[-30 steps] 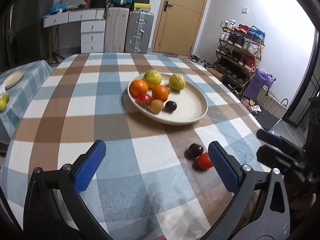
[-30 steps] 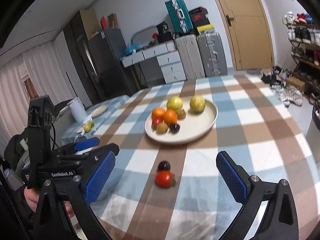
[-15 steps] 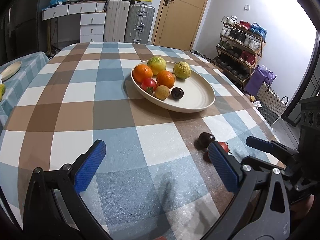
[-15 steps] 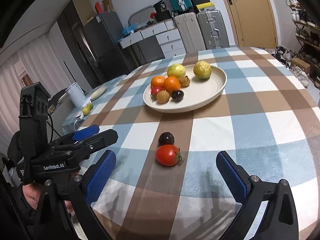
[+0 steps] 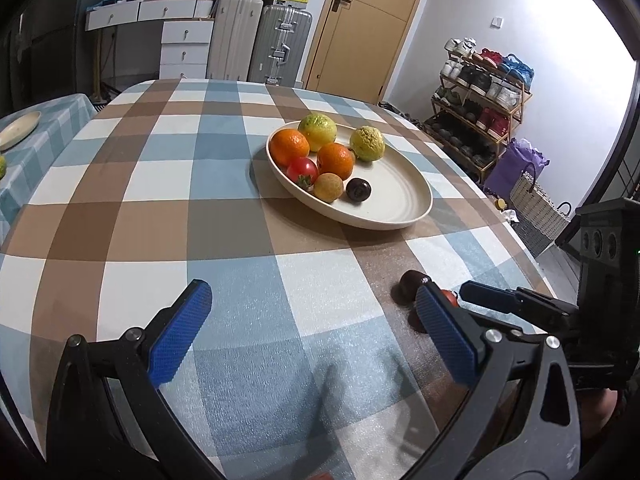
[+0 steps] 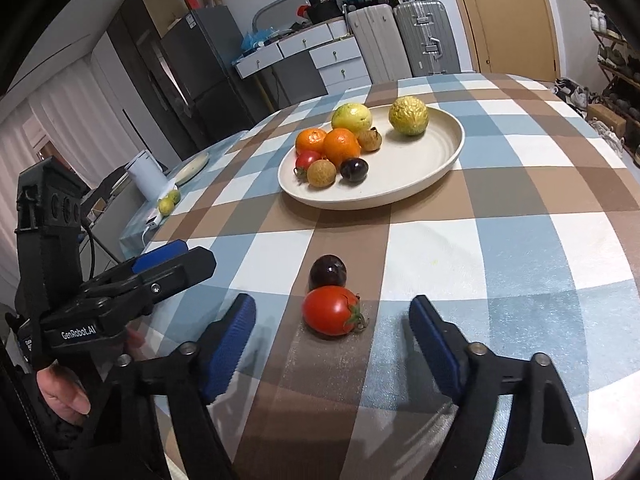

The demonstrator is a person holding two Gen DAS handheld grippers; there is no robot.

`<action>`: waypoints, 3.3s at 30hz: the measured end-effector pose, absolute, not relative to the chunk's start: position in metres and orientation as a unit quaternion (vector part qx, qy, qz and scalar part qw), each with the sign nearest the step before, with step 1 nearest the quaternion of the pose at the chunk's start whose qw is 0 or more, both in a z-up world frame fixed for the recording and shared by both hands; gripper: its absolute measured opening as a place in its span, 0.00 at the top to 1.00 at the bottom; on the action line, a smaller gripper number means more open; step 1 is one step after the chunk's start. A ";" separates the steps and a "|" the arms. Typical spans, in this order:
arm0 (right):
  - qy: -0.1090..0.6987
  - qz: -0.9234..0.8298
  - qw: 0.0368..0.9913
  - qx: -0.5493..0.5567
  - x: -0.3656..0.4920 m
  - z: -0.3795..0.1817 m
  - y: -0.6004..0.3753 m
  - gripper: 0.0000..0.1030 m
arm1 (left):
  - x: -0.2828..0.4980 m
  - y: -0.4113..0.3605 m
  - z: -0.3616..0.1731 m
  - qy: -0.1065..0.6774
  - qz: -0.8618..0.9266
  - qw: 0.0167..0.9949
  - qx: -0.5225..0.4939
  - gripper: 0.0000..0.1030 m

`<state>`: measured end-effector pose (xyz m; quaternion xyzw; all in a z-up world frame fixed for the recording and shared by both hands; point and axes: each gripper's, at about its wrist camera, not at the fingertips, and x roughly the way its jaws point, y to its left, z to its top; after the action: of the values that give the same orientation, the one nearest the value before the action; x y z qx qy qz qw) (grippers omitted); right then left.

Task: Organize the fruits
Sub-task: 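Grasp the red tomato with the right gripper while the left gripper approaches the dark plum, then grasp the dark plum with the left gripper while the right gripper holds the tomato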

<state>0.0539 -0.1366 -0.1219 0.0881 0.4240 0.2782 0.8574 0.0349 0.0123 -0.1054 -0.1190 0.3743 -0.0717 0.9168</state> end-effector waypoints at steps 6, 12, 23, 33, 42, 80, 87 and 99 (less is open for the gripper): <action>0.430 0.286 0.852 0.082 0.056 -0.123 -0.130 0.48 | 0.036 0.013 -0.107 0.377 -0.074 0.915 -0.120 0.01; 0.446 0.280 0.846 0.081 0.061 -0.128 -0.128 0.67 | 0.036 0.012 -0.105 0.379 -0.072 0.916 -0.115 0.01; 0.418 0.302 0.852 0.095 0.053 -0.121 -0.140 0.69 | 0.037 0.001 -0.099 0.381 -0.068 0.918 -0.091 0.01; 0.373 0.307 0.868 0.114 0.045 -0.111 -0.173 0.69 | 0.048 -0.025 -0.101 0.398 -0.078 0.913 -0.052 0.01; 0.345 0.303 0.879 0.128 0.046 -0.104 -0.199 0.69 | 0.066 -0.056 -0.112 0.419 -0.093 0.903 -0.022 0.01; 0.342 0.312 0.872 0.158 0.055 -0.110 -0.218 0.69 | 0.080 -0.076 -0.117 0.428 -0.195 0.881 -0.043 0.78; 0.357 0.301 0.873 0.145 0.058 -0.112 -0.214 0.69 | 0.079 -0.070 -0.112 0.423 -0.203 0.881 -0.057 0.78; 0.400 0.303 0.858 0.110 0.044 -0.127 -0.208 0.69 | 0.076 -0.057 -0.099 0.405 -0.205 0.888 -0.070 0.78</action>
<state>0.0438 -0.2077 -0.1268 0.1099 0.3997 0.3035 0.8579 0.0762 -0.0569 -0.0990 -0.0705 0.4052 -0.2047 0.8882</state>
